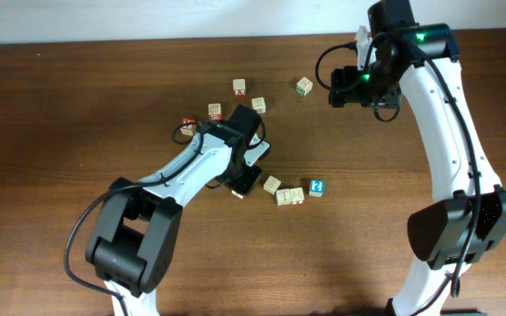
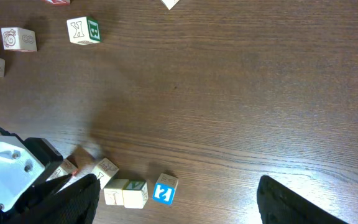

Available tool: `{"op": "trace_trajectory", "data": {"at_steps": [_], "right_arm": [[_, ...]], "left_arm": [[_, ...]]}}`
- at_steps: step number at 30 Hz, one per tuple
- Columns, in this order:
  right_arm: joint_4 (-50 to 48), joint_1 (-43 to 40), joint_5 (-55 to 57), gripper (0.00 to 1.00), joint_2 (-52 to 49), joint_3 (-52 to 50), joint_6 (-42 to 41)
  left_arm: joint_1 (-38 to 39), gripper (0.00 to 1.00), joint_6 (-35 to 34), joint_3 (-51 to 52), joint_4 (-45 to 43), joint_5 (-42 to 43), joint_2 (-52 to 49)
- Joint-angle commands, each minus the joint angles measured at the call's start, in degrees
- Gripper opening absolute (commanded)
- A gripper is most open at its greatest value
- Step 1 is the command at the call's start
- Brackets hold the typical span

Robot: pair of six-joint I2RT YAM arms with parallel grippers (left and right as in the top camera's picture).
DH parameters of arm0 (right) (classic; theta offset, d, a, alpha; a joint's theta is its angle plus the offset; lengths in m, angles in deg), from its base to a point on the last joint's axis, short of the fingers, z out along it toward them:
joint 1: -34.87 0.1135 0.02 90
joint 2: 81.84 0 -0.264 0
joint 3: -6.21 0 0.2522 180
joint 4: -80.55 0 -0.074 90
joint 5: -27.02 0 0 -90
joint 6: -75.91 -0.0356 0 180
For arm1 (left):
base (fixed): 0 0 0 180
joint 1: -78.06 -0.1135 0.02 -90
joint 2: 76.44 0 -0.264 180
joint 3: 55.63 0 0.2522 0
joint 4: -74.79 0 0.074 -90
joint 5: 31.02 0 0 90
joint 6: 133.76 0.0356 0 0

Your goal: Rotate 5 blocks

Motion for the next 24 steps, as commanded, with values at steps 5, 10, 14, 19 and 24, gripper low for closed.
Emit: {"op": "trace_trajectory", "data": {"at_steps": [5, 10, 14, 19, 24], "right_arm": [[0.17, 0.37, 0.28, 0.81, 0.17, 0.26, 0.61], [0.17, 0.35, 0.28, 0.80, 0.17, 0.26, 0.63], [0.17, 0.35, 0.28, 0.80, 0.17, 0.26, 0.63], [0.20, 0.37, 0.28, 0.81, 0.17, 0.26, 0.63], [0.17, 0.35, 0.28, 0.81, 0.17, 0.26, 0.63]], "left_arm": [[0.02, 0.49, 11.85, -0.17, -5.09, -0.83, 2.03], [-0.04, 0.89, 20.76, -0.42, -7.39, -1.03, 2.10], [-3.17, 0.99, -0.07, -5.09, -4.96, -1.03, 3.82], [-7.17, 0.80, -32.17, -6.36, 6.60, -1.05, 7.54], [-5.35, 0.79, -43.17, 1.92, 7.98, -1.03, 7.52]]}}
